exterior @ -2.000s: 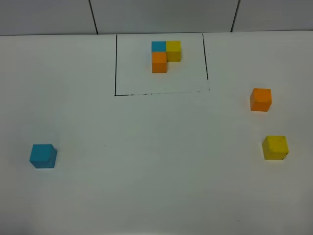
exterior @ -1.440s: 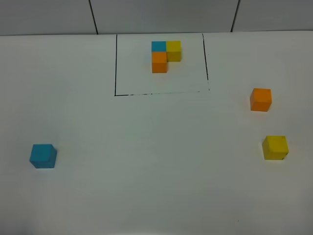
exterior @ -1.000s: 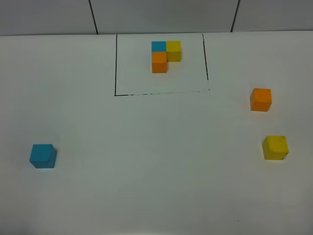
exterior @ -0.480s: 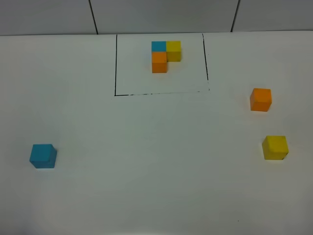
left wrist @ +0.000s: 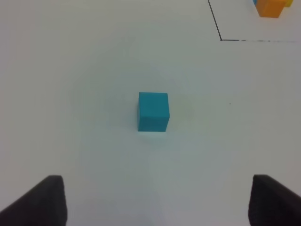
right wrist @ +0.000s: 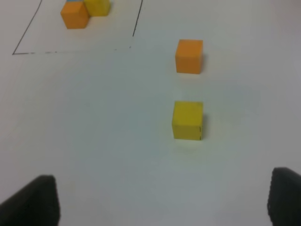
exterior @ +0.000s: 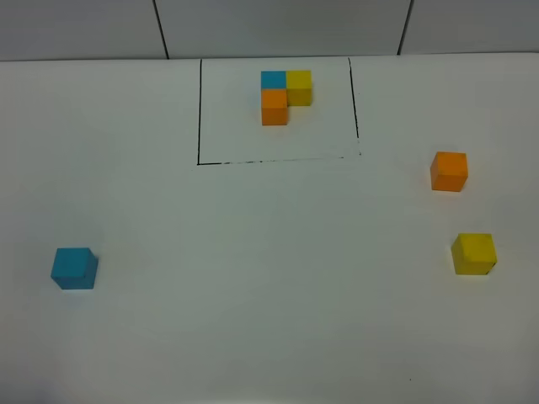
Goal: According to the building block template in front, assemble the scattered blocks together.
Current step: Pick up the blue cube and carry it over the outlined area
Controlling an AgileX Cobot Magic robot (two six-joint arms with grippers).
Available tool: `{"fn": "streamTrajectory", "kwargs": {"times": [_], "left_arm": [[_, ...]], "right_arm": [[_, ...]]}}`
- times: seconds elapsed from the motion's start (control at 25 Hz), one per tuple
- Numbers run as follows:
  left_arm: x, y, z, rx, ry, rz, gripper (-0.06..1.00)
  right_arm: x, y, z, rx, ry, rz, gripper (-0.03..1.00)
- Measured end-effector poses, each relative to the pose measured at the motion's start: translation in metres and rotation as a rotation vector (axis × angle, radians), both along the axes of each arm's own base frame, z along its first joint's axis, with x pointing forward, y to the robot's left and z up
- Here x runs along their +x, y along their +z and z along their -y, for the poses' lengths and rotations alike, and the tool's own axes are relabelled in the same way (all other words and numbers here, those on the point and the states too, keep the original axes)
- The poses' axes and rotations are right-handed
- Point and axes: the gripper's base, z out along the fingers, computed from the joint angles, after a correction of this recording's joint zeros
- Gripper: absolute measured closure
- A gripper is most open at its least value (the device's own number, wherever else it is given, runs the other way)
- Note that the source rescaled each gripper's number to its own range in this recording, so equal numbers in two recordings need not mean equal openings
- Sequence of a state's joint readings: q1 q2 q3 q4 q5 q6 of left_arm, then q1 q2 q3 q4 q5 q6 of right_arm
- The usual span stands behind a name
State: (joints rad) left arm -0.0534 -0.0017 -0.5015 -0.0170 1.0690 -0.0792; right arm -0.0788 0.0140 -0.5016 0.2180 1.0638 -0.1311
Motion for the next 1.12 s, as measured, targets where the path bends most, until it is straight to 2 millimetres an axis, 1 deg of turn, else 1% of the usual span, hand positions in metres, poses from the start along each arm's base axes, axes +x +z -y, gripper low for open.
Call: {"fn": "streamTrajectory", "kwargs": {"times": [0.48, 0.56, 0.68, 0.76, 0.84, 0.96, 1.12], "left_arm": [[0.0, 0.0, 0.0, -0.002, 0.001, 0.0, 0.27], [0.0, 0.001, 0.0, 0.002, 0.004, 0.006, 0.23], [0.005, 0.011, -0.001, 0.01, 0.011, 0.032, 0.13], [0.013, 0.019, -0.001, 0.011, 0.01, 0.031, 0.03], [0.024, 0.028, 0.0, 0.012, 0.01, 0.009, -0.02], [0.05, 0.04, 0.001, 0.017, 0.009, -0.051, -0.04], [0.096, 0.05, 0.002, 0.044, 0.014, -0.192, -0.04]], "right_arm": [[0.0, 0.0, 0.0, 0.001, -0.001, 0.001, 0.21], [0.0, 0.0, 0.0, 0.0, 0.0, 0.001, 0.21], [0.0, 0.0, 0.0, 0.0, 0.0, 0.001, 0.21], [0.0, 0.0, 0.0, 0.0, 0.0, 0.001, 0.22], [0.0, 0.0, 0.0, 0.0, 0.0, 0.001, 0.22], [0.0, 0.0, 0.0, 0.0, 0.0, 0.001, 0.22], [0.0, 0.0, 0.0, 0.0, 0.0, 0.001, 0.22]]}}
